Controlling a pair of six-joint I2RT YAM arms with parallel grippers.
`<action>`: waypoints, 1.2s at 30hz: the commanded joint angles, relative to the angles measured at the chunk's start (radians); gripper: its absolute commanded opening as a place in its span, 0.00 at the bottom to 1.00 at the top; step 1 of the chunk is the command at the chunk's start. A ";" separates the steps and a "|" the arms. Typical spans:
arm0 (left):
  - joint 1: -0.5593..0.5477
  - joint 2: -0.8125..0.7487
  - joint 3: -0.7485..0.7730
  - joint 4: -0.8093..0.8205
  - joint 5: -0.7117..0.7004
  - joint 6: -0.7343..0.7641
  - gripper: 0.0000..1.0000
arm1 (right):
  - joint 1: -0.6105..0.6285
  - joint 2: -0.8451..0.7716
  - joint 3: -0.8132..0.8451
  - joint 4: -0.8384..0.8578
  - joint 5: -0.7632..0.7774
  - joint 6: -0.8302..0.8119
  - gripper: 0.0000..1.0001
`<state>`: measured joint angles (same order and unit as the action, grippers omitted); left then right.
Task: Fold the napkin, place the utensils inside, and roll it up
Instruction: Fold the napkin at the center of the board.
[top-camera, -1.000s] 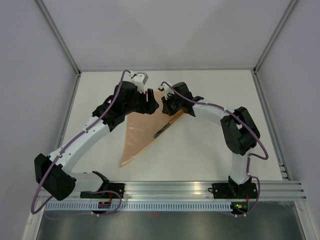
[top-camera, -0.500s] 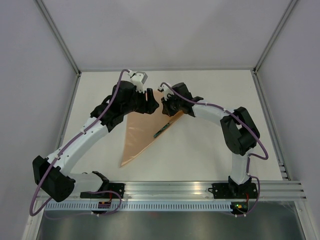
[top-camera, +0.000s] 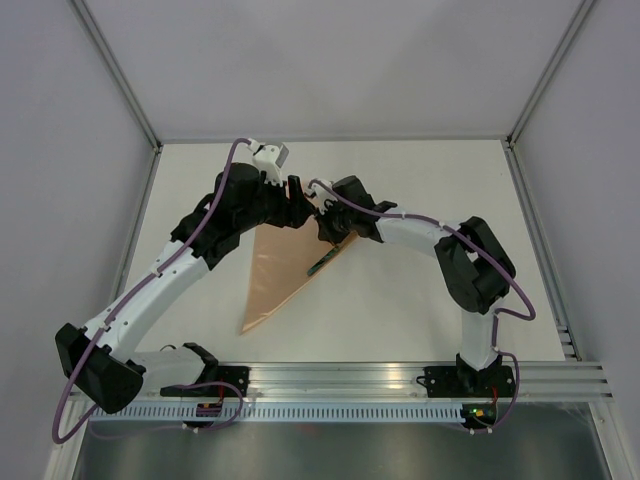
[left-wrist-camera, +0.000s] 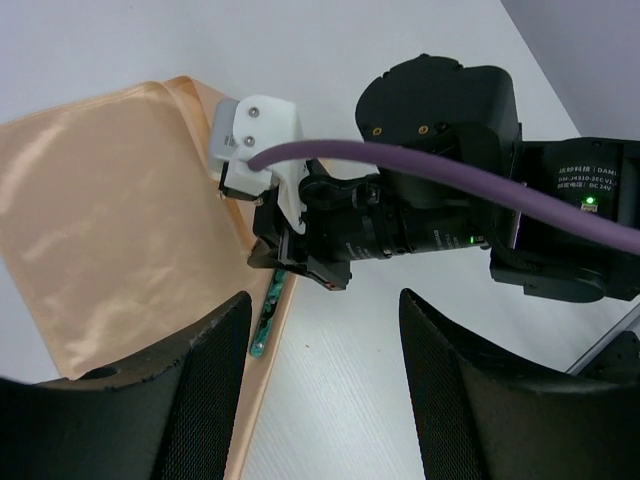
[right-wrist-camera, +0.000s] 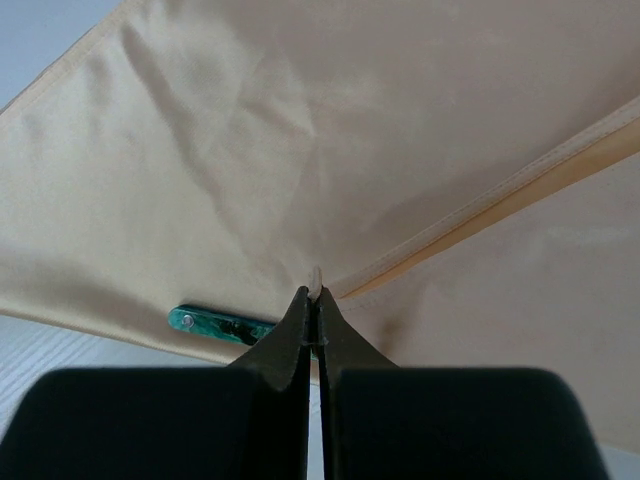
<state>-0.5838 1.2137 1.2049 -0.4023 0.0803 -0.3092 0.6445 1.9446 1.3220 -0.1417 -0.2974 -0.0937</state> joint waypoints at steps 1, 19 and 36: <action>0.002 -0.028 0.005 -0.006 0.009 -0.034 0.66 | 0.027 -0.026 -0.017 -0.010 0.020 -0.032 0.01; 0.002 -0.019 0.002 -0.003 0.012 -0.036 0.67 | 0.060 -0.049 -0.064 -0.050 0.004 -0.078 0.01; 0.002 -0.014 0.010 -0.003 0.018 -0.030 0.67 | 0.073 -0.059 -0.052 -0.059 -0.022 -0.081 0.17</action>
<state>-0.5838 1.2137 1.2049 -0.4110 0.0807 -0.3096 0.7090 1.9343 1.2606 -0.1997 -0.2996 -0.1627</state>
